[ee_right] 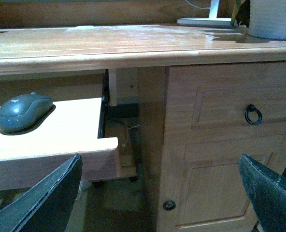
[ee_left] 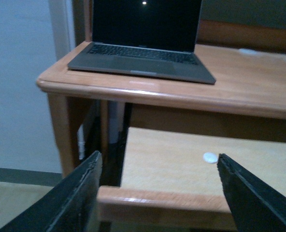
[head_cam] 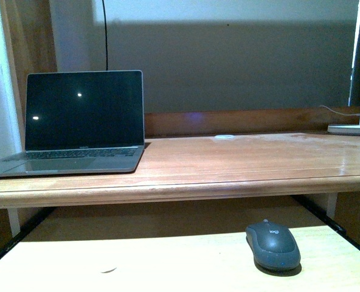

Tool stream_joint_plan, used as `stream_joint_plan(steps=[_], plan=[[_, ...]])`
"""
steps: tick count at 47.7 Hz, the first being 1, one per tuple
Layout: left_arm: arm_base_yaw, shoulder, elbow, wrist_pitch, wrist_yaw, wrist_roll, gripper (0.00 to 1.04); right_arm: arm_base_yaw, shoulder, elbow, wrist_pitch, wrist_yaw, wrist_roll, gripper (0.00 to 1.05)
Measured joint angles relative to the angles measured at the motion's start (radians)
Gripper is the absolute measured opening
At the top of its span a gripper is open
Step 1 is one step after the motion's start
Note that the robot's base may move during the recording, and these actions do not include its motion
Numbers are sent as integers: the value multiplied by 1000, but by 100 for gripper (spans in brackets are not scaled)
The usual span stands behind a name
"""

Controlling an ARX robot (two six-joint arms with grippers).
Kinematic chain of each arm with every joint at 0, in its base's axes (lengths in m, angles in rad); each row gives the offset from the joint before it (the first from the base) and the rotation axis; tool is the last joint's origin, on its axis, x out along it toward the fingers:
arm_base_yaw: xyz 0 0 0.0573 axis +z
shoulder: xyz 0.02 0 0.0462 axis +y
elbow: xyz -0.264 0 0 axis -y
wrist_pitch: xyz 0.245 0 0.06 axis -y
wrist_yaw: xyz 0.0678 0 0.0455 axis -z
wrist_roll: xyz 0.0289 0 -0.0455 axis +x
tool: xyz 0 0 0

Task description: Place mouse

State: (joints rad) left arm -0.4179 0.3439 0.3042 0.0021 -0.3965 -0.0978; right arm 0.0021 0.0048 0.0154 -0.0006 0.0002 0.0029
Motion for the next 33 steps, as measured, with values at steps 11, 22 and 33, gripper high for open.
stream_joint_plan(steps=[11,22,33], plan=[[96,-176,-143,-3,97,75,33,0,0,0,0,0,0,97],[220,-234,-189,-3,211,85,3,0,0,0,0,-1,0,97],[409,-278,-229,-10,391,87,3,0,0,0,0,-1,0,97]])
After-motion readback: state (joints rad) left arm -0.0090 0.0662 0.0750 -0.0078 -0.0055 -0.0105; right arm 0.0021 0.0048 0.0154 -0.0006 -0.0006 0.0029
